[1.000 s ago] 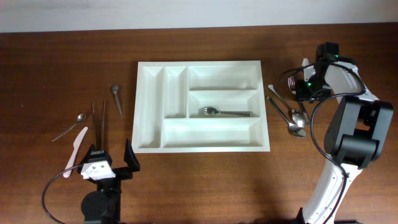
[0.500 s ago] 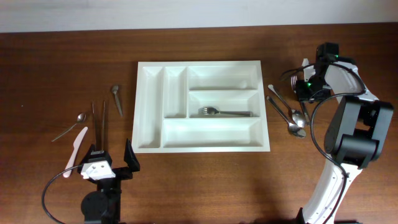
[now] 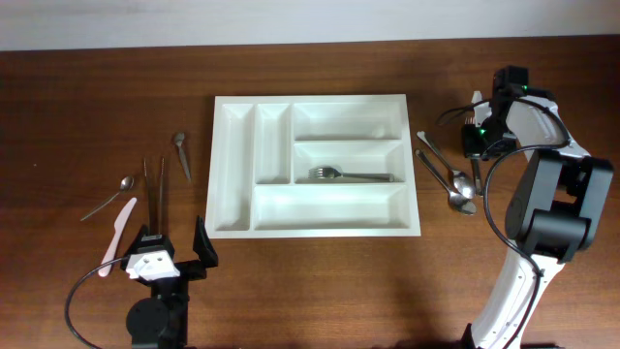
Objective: Pack container
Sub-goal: 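Move the right gripper back to the cutlery and grasp another fork, then carry the second fork into the middle compartment with the right gripper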
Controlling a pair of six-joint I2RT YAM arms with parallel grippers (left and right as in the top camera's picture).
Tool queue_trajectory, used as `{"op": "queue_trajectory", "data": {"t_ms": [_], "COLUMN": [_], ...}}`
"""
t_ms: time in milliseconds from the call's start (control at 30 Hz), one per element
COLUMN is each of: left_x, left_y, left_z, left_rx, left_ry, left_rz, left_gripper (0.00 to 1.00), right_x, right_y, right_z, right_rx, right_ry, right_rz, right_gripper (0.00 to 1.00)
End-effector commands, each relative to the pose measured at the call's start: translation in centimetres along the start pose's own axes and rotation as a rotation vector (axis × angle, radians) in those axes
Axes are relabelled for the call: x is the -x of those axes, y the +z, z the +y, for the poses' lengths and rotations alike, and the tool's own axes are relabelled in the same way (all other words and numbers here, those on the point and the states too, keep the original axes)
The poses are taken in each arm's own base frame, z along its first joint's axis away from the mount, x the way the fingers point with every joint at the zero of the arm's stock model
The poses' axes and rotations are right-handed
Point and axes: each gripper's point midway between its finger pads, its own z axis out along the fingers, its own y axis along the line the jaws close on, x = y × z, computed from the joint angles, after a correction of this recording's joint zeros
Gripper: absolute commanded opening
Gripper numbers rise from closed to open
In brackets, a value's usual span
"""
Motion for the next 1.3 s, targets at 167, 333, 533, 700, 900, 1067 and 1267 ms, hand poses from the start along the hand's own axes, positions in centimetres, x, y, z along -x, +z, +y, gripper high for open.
{"op": "queue_trajectory", "data": {"t_ms": [167, 333, 533, 700, 900, 1067, 1267], "left_x": [-0.1, -0.1, -0.1, -0.1, -0.1, -0.1, -0.1], "left_y": [0.0, 0.0, 0.0, 0.0, 0.0, 0.0, 0.0], "left_z": [-0.1, -0.1, -0.1, -0.1, -0.1, -0.1, -0.1], "left_rx": [-0.008, -0.008, -0.008, -0.008, -0.008, -0.008, -0.008], "left_ry": [0.015, 0.016, 0.015, 0.015, 0.015, 0.015, 0.015], "left_rz": [-0.004, -0.004, -0.004, -0.004, -0.004, -0.004, -0.004], "left_gripper": [0.99, 0.99, 0.99, 0.99, 0.99, 0.99, 0.99], "right_x": [0.4, 3.5, 6.7, 8.8, 8.9, 7.2, 4.4], "right_y": [1.1, -1.9, -6.4, -10.5, -15.3, -16.2, -16.4], "right_z": [0.5, 0.1, -0.3, 1.5, 9.6, 15.9, 22.4], "right_rx": [0.02, 0.01, -0.001, 0.076, 0.331, 0.445, 0.487], "right_ry": [-0.004, -0.005, -0.008, -0.068, -0.411, -0.647, -0.973], "right_rz": [0.015, -0.056, -0.139, -0.211, -0.289, -0.29, -0.278], "right_gripper": [0.04, 0.04, 0.04, 0.04, 0.04, 0.04, 0.04]}}
